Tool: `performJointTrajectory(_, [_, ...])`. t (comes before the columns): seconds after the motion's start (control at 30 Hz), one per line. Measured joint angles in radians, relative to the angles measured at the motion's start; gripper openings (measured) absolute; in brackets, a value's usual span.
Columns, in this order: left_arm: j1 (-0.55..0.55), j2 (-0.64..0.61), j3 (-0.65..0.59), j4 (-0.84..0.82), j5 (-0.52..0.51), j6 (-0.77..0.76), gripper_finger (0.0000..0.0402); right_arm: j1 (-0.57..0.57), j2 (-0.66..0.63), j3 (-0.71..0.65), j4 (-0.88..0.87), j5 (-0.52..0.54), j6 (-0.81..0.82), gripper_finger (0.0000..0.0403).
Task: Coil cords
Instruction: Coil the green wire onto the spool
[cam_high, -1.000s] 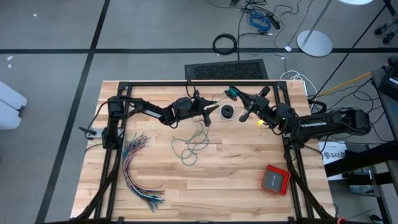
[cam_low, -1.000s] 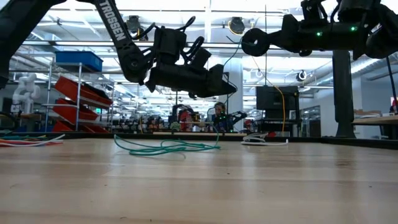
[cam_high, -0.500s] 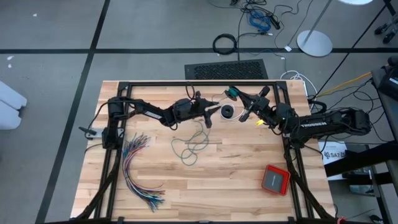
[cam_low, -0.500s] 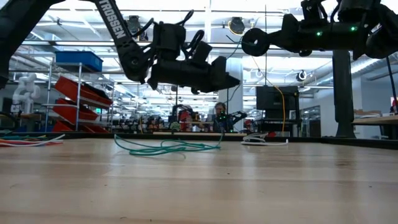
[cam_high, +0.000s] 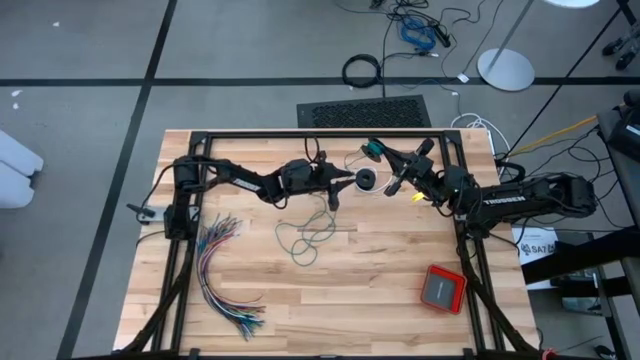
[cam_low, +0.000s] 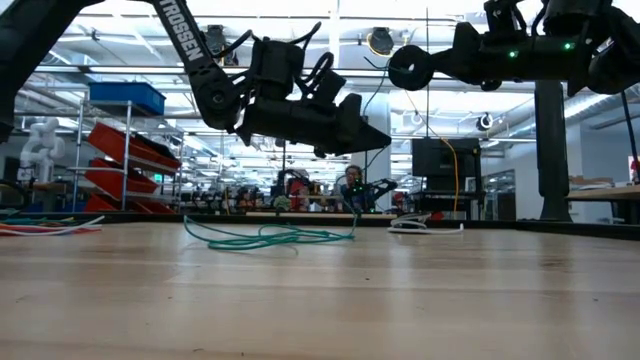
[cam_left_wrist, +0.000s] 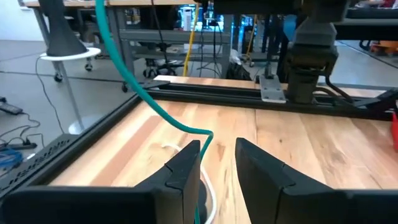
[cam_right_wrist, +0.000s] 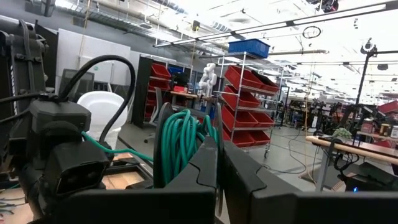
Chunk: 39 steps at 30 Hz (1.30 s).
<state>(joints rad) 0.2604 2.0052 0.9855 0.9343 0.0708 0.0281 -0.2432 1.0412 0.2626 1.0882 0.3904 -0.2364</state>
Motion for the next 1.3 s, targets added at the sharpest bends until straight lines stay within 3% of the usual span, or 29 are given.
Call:
performJointTrajectory(0.17, [0.005, 0.000, 0.000, 0.011, -0.009, -0.006, 0.0109, 0.000, 0.000, 0.000, -0.001, 0.000, 0.000, 0.0000])
performJointTrajectory(0.43, [0.011, 0.000, 0.000, 0.026, -0.131, -0.049, 0.0109, 0.000, 0.000, 0.000, -0.002, 0.000, 0.000, 0.0000])
performJointTrajectory(0.77, [0.010, 0.000, 0.000, 0.034, -0.140, -0.050, 0.0106, 0.000, 0.000, 0.000, -0.002, 0.000, 0.000, 0.0000])
performJointTrajectory(0.9, [0.010, 0.000, 0.000, 0.047, -0.140, -0.049, 0.0085, 0.000, 0.000, 0.000, -0.002, 0.000, 0.008, 0.0000])
performJointTrajectory(1.1, [0.010, 0.000, 0.002, 0.045, -0.140, -0.048, 0.0016, 0.000, 0.001, 0.000, -0.008, 0.000, 0.008, 0.0000])
performJointTrajectory(1.3, [0.010, 0.000, 0.044, -0.051, -0.173, -0.048, 0.0004, 0.000, 0.001, 0.000, 0.002, -0.001, 0.019, 0.0000])
